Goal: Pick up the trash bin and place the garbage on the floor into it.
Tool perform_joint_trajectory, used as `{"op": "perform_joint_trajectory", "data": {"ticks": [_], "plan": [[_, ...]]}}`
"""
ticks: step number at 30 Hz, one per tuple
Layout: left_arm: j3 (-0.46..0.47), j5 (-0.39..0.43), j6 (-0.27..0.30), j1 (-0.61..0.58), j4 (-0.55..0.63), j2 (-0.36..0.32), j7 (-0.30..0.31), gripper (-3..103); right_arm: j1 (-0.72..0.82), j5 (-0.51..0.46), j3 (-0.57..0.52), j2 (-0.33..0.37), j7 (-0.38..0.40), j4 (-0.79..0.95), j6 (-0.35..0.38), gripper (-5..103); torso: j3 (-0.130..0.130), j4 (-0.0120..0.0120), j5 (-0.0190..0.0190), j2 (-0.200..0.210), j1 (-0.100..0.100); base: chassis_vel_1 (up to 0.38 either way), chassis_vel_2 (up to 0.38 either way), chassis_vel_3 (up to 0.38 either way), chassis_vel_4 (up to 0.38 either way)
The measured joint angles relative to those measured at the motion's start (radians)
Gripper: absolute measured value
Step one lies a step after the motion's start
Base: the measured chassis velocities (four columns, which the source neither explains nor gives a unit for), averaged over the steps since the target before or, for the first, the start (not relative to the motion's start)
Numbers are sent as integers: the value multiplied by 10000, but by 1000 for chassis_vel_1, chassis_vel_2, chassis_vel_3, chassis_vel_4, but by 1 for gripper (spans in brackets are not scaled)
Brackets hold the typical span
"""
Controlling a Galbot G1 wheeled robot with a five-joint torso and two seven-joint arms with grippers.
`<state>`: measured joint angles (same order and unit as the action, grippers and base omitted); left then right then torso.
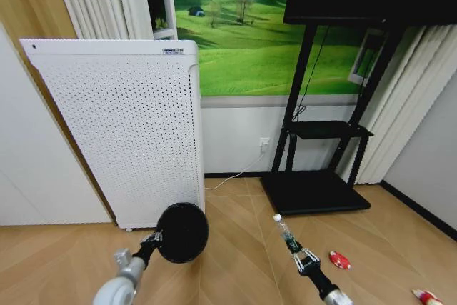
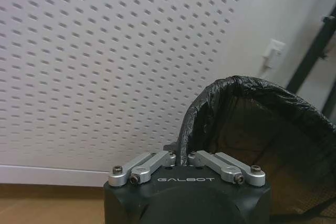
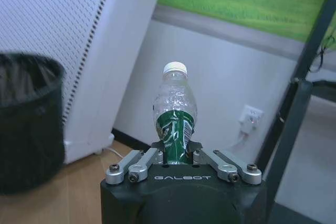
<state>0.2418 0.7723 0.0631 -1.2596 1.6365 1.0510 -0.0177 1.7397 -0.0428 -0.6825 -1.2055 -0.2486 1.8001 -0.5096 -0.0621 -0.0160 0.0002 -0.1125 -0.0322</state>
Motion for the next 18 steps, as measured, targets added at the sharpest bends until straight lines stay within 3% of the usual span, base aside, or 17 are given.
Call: {"op": "perform_joint_trajectory", "data": {"ticks": [4, 6, 7, 9, 10, 14, 18], "plan": [[-992, 251, -57, 687, -510, 120, -375, 3, 291, 16, 62, -85, -104, 597, -160, 20, 1, -2, 2, 0, 1, 0, 0, 0, 0], [-1784, 1227, 164, 986, -615, 262, -462, 3, 476, 51, 200, -102, -182, 979, -257, 20, 1, -2, -7, 0, 0, 0, 0, 0, 0], [-1784, 1227, 164, 986, -615, 262, -462, 3, 476, 51, 200, -102, -182, 979, -257, 20, 1, -2, -7, 0, 0, 0, 0, 0, 0], [-2325, 2784, 569, 1109, -335, 503, -77, 3, 615, 87, 409, -116, -292, 1362, -309, 20, 2, -2, 0, 0, 1, 0, 0, 0, 0], [-2410, 3114, 651, 1118, -215, 551, 74, 3, 634, 98, 467, -117, -300, 1460, -310, 20, 2, -2, -2, 0, 1, 0, 0, 0, 0], [-2614, 3935, 829, 1137, 204, 598, 649, 3, 641, 115, 718, -54, -304, 1962, -226, 20, 2, -1, 1, 0, 2, 0, 0, 0, 0], [-2700, 3947, 889, 1077, 365, 517, 1061, 3, 668, -6, 863, 196, -286, 2586, -72, 20, 2, 0, -2, 0, 2, 0, 0, 0, 0]]}}
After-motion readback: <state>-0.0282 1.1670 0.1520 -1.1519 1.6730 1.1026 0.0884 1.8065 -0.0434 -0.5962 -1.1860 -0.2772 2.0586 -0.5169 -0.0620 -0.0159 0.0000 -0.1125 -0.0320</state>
